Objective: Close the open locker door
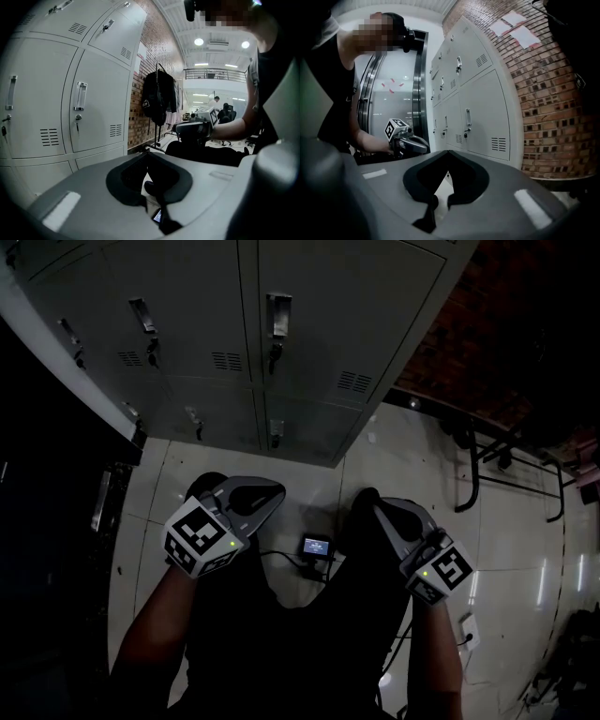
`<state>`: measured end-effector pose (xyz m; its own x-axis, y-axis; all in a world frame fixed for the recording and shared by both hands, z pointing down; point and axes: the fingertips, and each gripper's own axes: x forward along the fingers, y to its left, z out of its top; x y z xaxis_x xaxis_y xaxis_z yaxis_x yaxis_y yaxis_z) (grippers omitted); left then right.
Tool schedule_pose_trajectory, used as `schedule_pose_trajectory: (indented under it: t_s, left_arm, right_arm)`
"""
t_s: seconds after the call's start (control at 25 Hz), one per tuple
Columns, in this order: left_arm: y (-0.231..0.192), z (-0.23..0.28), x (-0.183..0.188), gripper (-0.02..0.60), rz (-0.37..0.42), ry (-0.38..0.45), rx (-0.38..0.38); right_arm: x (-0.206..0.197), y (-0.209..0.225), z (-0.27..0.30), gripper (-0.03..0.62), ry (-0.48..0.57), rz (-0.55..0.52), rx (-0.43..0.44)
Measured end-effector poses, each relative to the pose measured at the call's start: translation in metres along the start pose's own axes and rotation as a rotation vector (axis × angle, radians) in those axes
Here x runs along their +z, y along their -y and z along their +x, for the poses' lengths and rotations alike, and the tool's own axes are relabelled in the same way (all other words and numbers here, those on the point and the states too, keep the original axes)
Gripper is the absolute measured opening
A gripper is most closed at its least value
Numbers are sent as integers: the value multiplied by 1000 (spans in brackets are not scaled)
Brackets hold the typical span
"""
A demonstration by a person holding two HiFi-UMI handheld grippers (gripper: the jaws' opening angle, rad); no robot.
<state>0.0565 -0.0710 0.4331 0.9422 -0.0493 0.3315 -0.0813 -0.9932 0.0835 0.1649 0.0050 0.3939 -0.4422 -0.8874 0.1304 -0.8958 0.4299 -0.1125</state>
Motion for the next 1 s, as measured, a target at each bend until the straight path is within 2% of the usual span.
schedule_pose_trajectory:
  t_s: [0.16, 1.0]
  left_arm:
    - [1, 1, 1, 12, 1, -1, -2]
    - [0, -2, 0, 12, 4, -4, 3]
  right_arm:
    - [-4, -3, 3, 2, -27, -31, -5]
    - [-4, -4, 7, 2, -26, -32, -7]
